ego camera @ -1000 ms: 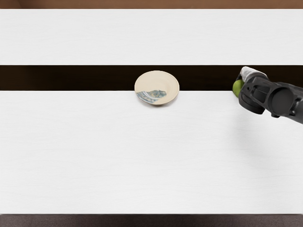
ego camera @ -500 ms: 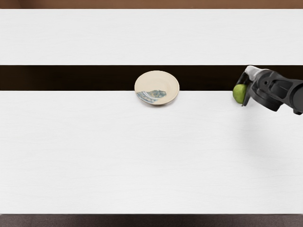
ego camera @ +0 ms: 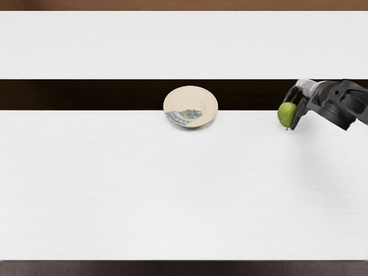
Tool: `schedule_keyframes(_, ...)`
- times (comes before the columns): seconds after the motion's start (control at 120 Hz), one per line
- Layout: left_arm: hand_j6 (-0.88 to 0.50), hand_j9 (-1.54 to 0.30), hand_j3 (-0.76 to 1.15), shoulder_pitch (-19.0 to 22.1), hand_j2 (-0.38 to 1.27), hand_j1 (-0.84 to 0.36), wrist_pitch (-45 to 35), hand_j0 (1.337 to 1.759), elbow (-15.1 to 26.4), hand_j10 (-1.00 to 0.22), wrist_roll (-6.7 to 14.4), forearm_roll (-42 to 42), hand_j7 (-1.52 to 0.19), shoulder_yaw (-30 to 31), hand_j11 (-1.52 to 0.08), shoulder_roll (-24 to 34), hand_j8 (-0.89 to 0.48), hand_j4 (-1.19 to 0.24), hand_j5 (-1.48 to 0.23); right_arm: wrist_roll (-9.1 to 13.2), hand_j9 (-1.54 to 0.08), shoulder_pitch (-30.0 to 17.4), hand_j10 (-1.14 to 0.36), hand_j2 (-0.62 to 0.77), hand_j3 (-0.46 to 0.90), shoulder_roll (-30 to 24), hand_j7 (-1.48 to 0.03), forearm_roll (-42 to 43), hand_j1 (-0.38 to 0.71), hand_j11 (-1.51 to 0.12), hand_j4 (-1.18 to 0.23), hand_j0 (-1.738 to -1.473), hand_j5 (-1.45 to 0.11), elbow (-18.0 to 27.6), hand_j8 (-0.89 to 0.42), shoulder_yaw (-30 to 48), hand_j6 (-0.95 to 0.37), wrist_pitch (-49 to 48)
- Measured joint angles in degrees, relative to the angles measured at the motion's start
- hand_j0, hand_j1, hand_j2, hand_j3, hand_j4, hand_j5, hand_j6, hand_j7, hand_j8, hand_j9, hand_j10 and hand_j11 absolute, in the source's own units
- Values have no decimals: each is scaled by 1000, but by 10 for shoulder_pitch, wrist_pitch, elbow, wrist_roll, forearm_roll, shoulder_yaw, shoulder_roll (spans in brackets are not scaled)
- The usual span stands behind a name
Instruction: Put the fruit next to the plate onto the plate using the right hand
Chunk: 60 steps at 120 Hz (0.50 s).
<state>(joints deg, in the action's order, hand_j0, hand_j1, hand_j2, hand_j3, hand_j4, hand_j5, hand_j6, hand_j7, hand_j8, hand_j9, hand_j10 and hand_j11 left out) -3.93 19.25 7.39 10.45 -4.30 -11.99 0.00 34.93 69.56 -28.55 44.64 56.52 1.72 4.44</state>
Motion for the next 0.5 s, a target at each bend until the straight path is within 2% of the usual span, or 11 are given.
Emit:
schedule_keyframes(0.267, -14, -18, 0, 0, 3, 332, 0, 1658, 0, -14, 0, 0, -18, 1, -18, 0, -14, -14, -18, 0, -1069, -8, -776, 556, 0, -1, -1037, -1, 212, -1077, -660, -1653, -1057, 17, -655, 43, -556, -14)
schedule_keyframes(0.5, -14, -18, 0, 1, 3, 333, 0, 1658, 0, -14, 0, 0, -18, 1, -18, 0, -14, -14, -18, 0, -1091, -9, -803, 478, 0, 10, -1066, -2, 165, -1099, -680, -1653, -1082, 22, -668, 68, -558, -16)
